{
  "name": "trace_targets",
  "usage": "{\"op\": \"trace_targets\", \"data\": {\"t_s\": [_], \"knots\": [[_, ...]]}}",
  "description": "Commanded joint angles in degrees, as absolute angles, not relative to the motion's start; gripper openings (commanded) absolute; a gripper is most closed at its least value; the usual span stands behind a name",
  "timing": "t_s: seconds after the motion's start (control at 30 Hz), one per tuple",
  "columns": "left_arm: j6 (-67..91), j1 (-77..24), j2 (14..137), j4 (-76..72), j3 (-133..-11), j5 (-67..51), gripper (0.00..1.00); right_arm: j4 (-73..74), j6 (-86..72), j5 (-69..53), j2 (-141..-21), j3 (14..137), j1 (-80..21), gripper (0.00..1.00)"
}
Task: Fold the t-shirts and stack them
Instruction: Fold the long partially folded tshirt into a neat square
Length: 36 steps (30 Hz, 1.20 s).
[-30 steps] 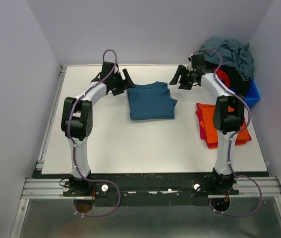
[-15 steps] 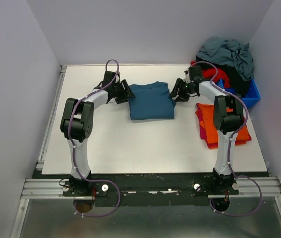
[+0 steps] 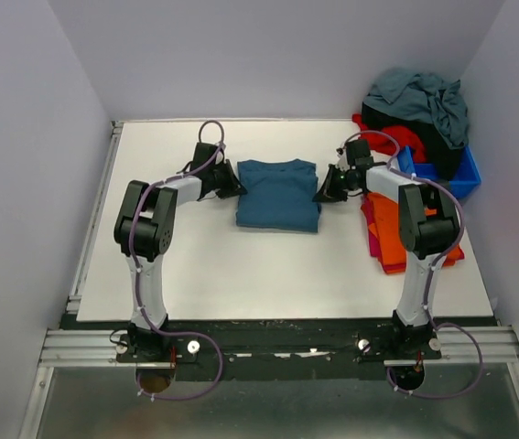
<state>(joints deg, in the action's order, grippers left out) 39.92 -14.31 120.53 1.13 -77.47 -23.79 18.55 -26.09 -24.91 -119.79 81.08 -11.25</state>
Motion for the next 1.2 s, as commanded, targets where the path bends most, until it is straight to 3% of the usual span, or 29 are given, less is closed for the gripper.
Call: {"op": "trace_targets", "data": {"t_s": [0.0,0.4,0.47,0.5,0.53,0.57,0.63,0.8,1.0,1.17], "knots": [[39.29,-15.38,113.92,0.26,-68.67,-24.53,0.00,18.19,-27.33,-23.73,-113.48,74.37,-13.00,0.01],[42.53,-22.31,86.07,-1.67,-38.26,-19.78,0.00,14.85,-31.46,-20.49,-85.19,40.55,-18.80,0.01],[45.43,-24.60,80.97,-2.11,-33.68,-18.38,0.04,15.38,-32.07,-19.87,-79.57,35.44,-19.68,0.11],[46.74,-25.74,78.69,-1.50,-31.92,-17.24,0.14,15.82,-32.34,-19.60,-77.54,33.24,-19.69,0.28],[47.45,-26.71,77.01,-0.10,-31.03,-16.10,0.33,16.60,-32.08,-18.99,-75.61,31.92,-19.69,0.41],[47.72,-27.15,75.34,1.57,-30.68,-14.95,0.55,17.83,-31.73,-17.85,-73.93,31.56,-19.69,0.47],[47.03,-27.33,72.35,3.68,-30.67,-12.14,0.66,18.46,-30.33,-13.99,-70.33,31.82,-19.69,0.48],[42.02,-27.25,68.82,5.71,-34.53,-5.98,0.68,16.79,-25.41,-10.90,-67.67,35.32,-19.69,0.47],[37.88,-27.25,71.98,0.27,-35.51,-7.82,0.65,15.03,-23.20,-12.65,-71.89,39.11,-19.95,0.54],[37.53,-27.25,75.23,-3.60,-34.89,-9.58,0.65,14.42,-23.47,-13.53,-77.51,41.57,-20.13,0.55]]}}
